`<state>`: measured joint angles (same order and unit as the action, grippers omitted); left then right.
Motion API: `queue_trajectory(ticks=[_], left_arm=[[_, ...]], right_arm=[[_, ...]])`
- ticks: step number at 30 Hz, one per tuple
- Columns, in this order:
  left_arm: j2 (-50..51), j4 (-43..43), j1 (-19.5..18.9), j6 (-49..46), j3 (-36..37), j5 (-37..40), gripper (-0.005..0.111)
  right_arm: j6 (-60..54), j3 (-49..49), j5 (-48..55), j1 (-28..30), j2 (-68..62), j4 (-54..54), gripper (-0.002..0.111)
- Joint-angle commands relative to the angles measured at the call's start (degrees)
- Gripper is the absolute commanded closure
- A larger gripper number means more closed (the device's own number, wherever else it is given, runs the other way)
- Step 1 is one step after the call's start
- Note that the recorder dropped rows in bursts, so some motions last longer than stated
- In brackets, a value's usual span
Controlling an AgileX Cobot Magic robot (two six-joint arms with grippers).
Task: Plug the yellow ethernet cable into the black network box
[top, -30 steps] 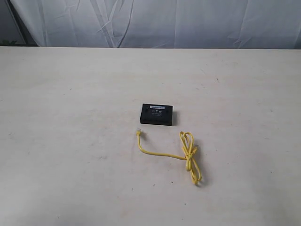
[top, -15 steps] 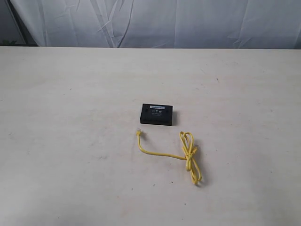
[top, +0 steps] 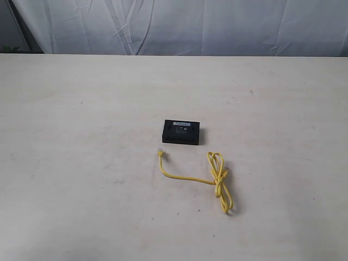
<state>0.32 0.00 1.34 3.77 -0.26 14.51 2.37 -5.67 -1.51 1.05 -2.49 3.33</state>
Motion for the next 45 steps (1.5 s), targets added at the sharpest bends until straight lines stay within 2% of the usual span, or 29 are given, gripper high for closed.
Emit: queue_trajectory(ticks=[1,8,27,39,45], left_arm=[[-0.32,0.31,-0.16,0.05,0.26,-0.8,0.107],[-0.32,0.31,-0.16,0.05,0.26,-0.8,0.107],[-0.32,0.31,-0.16,0.05,0.26,-0.8,0.107],[-0.32,0.31,-0.16,0.05,0.26,-0.8,0.107],[-0.32,0.31,-0.16,0.05,0.26,-0.8,0.107]], right_arm=[[-0.41,-5.8,7.5,0.17,-4.46,-3.33,0.109],[-0.41,-12.92,17.1,0.17,-12.96,-8.4,0.109],[-0.41,-14.9,17.42,0.17,-18.78,-5.34,0.109],[-0.41,-26.93,29.51,0.17,-34.5,-5.34,0.109],[-0.41,-32.84,31.51,0.17,-43.56,-4.98,0.109]])
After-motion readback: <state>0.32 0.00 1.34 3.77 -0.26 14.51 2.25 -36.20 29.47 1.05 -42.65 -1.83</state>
